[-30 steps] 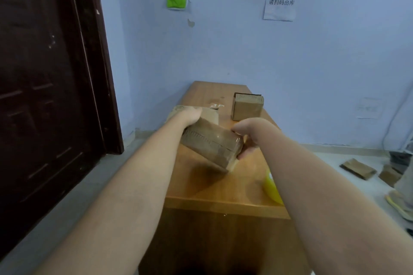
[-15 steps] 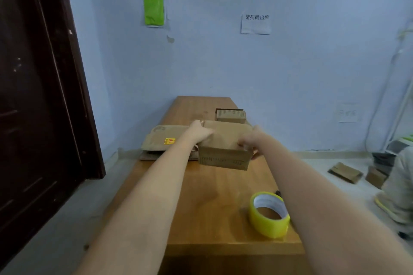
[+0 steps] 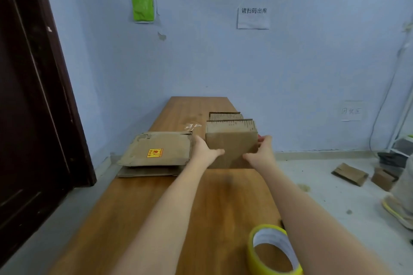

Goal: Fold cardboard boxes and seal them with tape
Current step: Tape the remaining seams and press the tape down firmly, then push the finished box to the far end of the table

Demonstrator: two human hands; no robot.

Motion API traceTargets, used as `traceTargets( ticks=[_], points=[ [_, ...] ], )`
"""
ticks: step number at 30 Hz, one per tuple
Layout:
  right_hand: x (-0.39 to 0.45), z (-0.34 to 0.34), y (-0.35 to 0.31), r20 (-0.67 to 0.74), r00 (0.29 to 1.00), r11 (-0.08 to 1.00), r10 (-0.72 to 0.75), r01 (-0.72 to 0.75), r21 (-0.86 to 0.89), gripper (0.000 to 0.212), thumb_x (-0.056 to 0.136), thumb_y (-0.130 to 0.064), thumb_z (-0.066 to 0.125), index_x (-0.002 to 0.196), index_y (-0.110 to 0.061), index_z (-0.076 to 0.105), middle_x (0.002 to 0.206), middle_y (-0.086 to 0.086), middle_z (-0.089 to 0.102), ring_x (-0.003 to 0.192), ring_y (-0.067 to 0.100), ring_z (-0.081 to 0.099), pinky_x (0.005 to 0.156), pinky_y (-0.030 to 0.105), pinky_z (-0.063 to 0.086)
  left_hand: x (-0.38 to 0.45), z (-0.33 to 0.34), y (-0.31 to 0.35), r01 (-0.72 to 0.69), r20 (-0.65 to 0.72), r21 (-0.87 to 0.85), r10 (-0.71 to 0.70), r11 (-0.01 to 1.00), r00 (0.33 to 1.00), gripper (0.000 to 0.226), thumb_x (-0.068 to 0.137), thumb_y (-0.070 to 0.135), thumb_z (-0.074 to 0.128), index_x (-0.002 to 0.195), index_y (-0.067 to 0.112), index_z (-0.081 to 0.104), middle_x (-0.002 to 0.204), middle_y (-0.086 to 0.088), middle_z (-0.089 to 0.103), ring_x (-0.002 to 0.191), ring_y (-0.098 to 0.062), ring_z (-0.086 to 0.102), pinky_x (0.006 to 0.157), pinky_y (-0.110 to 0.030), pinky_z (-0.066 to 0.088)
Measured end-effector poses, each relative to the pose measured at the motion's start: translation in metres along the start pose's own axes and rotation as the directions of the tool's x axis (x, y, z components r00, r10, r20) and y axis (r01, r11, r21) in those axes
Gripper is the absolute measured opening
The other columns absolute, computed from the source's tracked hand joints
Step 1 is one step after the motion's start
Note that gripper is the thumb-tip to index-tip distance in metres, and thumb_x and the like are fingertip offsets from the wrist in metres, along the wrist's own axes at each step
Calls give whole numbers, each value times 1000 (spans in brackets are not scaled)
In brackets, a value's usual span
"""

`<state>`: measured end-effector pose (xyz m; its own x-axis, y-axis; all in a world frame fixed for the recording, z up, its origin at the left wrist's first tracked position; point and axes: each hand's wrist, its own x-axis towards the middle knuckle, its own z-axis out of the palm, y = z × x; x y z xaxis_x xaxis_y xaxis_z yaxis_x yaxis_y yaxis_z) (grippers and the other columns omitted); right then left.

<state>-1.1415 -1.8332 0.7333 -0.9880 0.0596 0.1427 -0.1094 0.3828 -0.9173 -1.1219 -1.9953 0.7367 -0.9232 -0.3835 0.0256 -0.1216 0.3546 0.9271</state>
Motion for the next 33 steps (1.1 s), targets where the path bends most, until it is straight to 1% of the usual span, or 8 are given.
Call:
traceTargets(
  ticks=[2, 5, 9, 12, 18, 22, 26, 33],
  points=[
    [5, 8, 20, -24, 999, 999, 26, -27, -26, 53, 82, 0, 66, 120, -16, 32, 106, 1, 47, 90, 18, 53, 68, 28, 51, 2, 12, -19, -5, 33, 31, 4, 999, 999, 94, 76, 25, 79, 142, 2, 16, 146, -13, 36, 132, -28, 40, 108, -43, 36],
    [11, 15, 36, -36, 998, 998, 60, -61, -24, 55, 84, -4, 67, 127, -14, 33, 117, 5, 50, 109, 25, 55, 75, 29, 49, 8, 25, -41, -93, 22, 50, 92, 994, 996, 75, 81, 21, 74, 138, 10, 27, 140, -8, 44, 127, -23, 45, 104, -36, 39],
    [24, 22, 48, -14, 998, 998, 60, -60, -5, 55, 86, -5, 65, 128, -13, 32, 129, 8, 49, 118, 26, 53, 76, 26, 46, 22, 34, -57, -192, -65, 105, 199, 976, 978, 77, 81, 25, 74, 145, 21, 32, 142, 0, 46, 130, -19, 44, 107, -39, 39],
    [38, 27, 52, -13, 999, 999, 34, -34, -6, 51, 87, -4, 64, 128, -12, 34, 131, 9, 49, 120, 26, 51, 77, 26, 44, 33, 43, -63, -183, -138, 132, 201, 974, 970, 67, 80, 28, 74, 138, 27, 40, 133, 3, 54, 122, -19, 51, 100, -41, 45],
    [68, 38, 60, -12, 999, 999, 34, -34, 14, 41, 87, -5, 63, 120, -11, 39, 117, 5, 50, 97, 15, 48, 73, 24, 43, 64, 58, -67, -145, -204, 117, 167, 982, 965, 60, 81, 27, 73, 134, 24, 44, 130, 2, 56, 121, -20, 53, 98, -40, 46],
    [89, 47, 65, -9, 999, 997, 43, -42, 65, 36, 87, -10, 63, 114, -12, 40, 109, 0, 47, 98, 14, 45, 79, 26, 43, 87, 64, -69, -123, -230, 127, 150, 984, 961, 60, 83, 26, 71, 136, 22, 43, 132, 1, 56, 122, -21, 52, 98, -38, 44],
    [109, 57, 65, -33, 998, 996, 47, -45, 83, 34, 89, -10, 61, 115, -12, 39, 106, -1, 45, 95, 14, 46, 76, 26, 43, 103, 73, -71, -82, -242, 161, 120, 983, 963, 61, 85, 25, 69, 138, 18, 41, 136, -1, 51, 123, -22, 50, 99, -37, 42],
    [142, 67, 68, -27, 996, 997, 81, -81, 13, 36, 89, 0, 55, 119, -11, 40, 106, 0, 46, 91, 16, 47, 72, 27, 44, 129, 80, -67, -95, -238, 180, 137, 979, 961, 55, 88, 21, 66, 137, 13, 42, 132, -4, 48, 123, -24, 49, 99, -36, 41]
  ],
)
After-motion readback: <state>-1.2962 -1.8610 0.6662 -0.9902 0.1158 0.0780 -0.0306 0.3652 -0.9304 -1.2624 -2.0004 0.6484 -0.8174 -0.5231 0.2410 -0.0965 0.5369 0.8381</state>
